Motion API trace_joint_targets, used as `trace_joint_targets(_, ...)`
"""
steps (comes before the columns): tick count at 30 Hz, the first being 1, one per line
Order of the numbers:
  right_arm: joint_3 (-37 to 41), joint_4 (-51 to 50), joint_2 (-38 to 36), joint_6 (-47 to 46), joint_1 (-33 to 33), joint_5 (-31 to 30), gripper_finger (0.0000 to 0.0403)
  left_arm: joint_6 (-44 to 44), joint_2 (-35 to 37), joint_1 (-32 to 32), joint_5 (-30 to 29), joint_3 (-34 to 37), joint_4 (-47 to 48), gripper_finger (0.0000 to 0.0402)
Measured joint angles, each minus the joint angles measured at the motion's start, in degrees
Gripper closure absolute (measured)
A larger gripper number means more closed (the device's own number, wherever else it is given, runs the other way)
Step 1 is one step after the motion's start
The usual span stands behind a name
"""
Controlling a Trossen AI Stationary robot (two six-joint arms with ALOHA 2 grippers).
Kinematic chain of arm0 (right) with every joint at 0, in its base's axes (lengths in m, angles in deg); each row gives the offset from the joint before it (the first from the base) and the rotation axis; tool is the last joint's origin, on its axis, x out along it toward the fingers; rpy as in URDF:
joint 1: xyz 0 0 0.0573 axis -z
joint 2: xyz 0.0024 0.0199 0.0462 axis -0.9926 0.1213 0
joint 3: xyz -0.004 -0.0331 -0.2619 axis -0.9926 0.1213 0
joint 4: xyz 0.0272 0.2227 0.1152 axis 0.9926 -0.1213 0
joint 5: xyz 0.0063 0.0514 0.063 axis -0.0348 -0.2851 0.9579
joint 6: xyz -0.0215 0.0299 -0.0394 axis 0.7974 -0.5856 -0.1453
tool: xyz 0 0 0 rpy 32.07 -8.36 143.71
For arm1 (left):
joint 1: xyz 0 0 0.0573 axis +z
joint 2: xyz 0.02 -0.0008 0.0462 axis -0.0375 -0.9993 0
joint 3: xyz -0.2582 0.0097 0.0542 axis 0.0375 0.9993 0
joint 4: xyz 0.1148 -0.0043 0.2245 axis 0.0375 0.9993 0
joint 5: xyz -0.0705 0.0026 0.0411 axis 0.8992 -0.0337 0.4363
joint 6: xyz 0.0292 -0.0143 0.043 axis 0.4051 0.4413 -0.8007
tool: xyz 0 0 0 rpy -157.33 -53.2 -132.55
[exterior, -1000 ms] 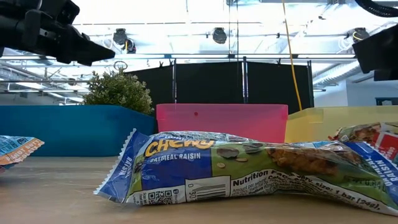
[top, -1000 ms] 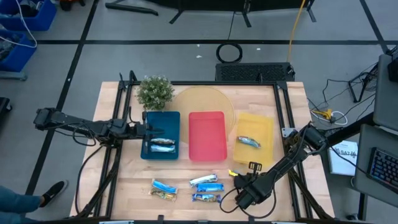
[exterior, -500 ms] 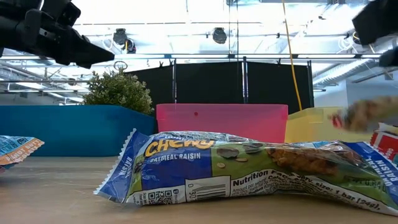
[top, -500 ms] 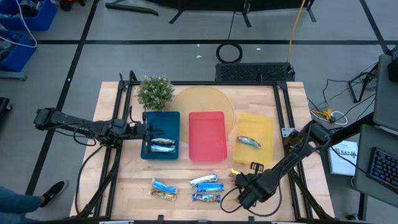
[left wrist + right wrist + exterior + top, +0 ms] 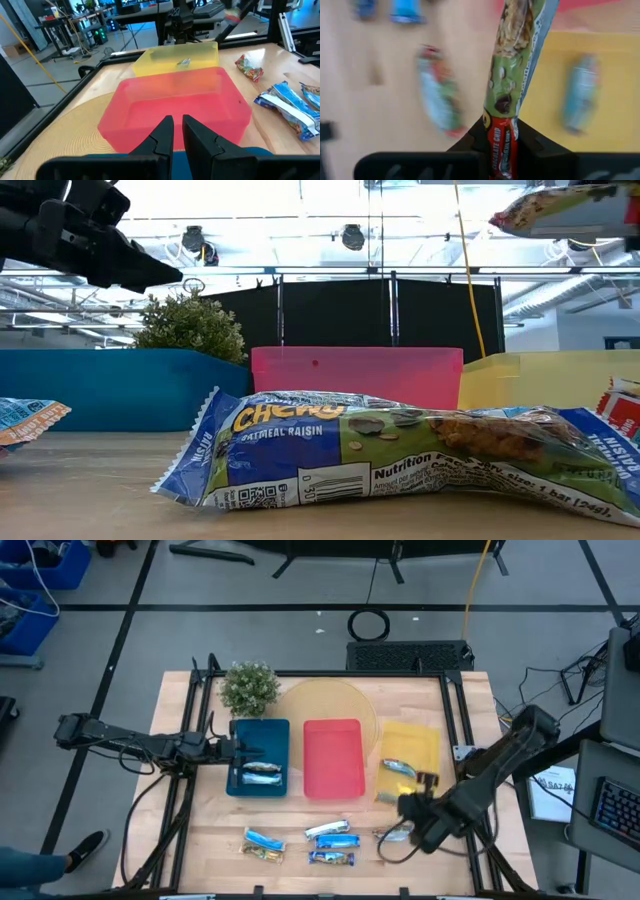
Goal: Pick and place Granola Bars by type
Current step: Put the red granola bar into the yellow bin
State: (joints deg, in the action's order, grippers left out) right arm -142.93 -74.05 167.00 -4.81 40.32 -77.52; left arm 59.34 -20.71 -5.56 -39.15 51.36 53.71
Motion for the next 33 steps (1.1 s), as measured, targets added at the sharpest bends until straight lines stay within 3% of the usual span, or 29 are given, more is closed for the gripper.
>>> trace_joint_targets(6, 0.62, -15.98, -6.69, -1.59, 2.29, -5.9, 0.037, 2.78, 0.0, 0.02, 0.02, 0.0, 0.03, 0.0353)
trace_joint_targets(12, 8.59, -15.15, -11.62, 4.28, 6.98, -3.41, 0.0377, 4.1, 0.0, 0.02, 0.04, 0.0, 0.49, 0.0353)
trace_joint_targets(21, 27.2, -1.43, -15.18, 12.99, 18.08, -1.11, 0.037, 5.33, 0.0, 0.02, 0.05, 0.0, 1.39, 0.0353)
trace_joint_targets(24, 31.52, 6.39, -15.26, 18.85, 20.58, 2.21, 0.0378, 5.73, 0.0, 0.0, 0.07, 0.0, 1.43, 0.0353)
trace_joint_targets(30, 36.04, 15.58, -15.23, 23.83, 23.29, 4.68, 0.0375, 8.67, 0.0, 0.0, 0.16, 0.0, 3.2, 0.0353)
trace_joint_targets(33, 36.13, 15.49, -15.26, 22.69, 23.66, 4.49, 0.0348, 8.89, 0.0, 0.01, 0.15, 0.0, 4.4, 0.0353)
